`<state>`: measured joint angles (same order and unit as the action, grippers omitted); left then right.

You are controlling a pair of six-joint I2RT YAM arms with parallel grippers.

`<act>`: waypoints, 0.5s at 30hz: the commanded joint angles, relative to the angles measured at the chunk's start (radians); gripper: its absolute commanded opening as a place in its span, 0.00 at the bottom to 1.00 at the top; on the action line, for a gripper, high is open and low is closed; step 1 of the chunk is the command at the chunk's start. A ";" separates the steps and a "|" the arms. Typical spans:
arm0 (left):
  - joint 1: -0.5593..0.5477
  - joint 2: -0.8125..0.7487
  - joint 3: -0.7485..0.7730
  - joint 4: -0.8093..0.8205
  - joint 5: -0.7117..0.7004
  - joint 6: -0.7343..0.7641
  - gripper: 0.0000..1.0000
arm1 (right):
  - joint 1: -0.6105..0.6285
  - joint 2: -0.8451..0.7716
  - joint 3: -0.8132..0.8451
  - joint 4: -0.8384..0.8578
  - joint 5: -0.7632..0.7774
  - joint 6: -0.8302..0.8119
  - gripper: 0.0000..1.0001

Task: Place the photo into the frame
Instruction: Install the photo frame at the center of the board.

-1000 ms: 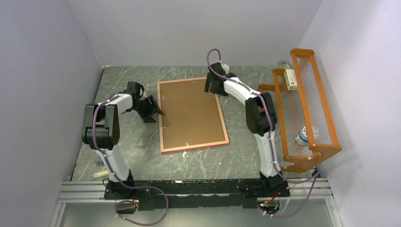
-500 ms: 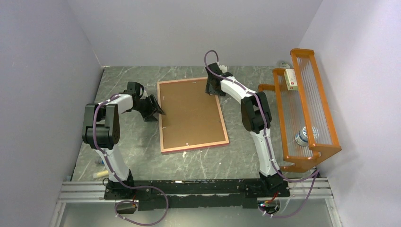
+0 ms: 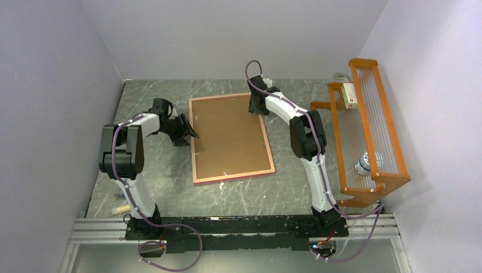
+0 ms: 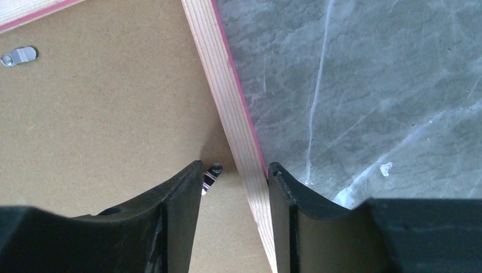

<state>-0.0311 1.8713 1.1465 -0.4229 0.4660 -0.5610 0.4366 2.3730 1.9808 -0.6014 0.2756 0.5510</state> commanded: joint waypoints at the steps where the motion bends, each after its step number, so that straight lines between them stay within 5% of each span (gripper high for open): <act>1: 0.000 0.010 -0.007 -0.013 -0.023 0.032 0.63 | 0.003 -0.021 -0.042 -0.008 -0.017 -0.044 0.46; 15: 0.000 0.014 -0.014 -0.015 -0.021 0.038 0.63 | 0.003 -0.019 -0.054 0.025 -0.046 -0.125 0.14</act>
<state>-0.0311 1.8713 1.1465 -0.4229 0.4664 -0.5594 0.4324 2.3421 1.9167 -0.5419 0.2573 0.4675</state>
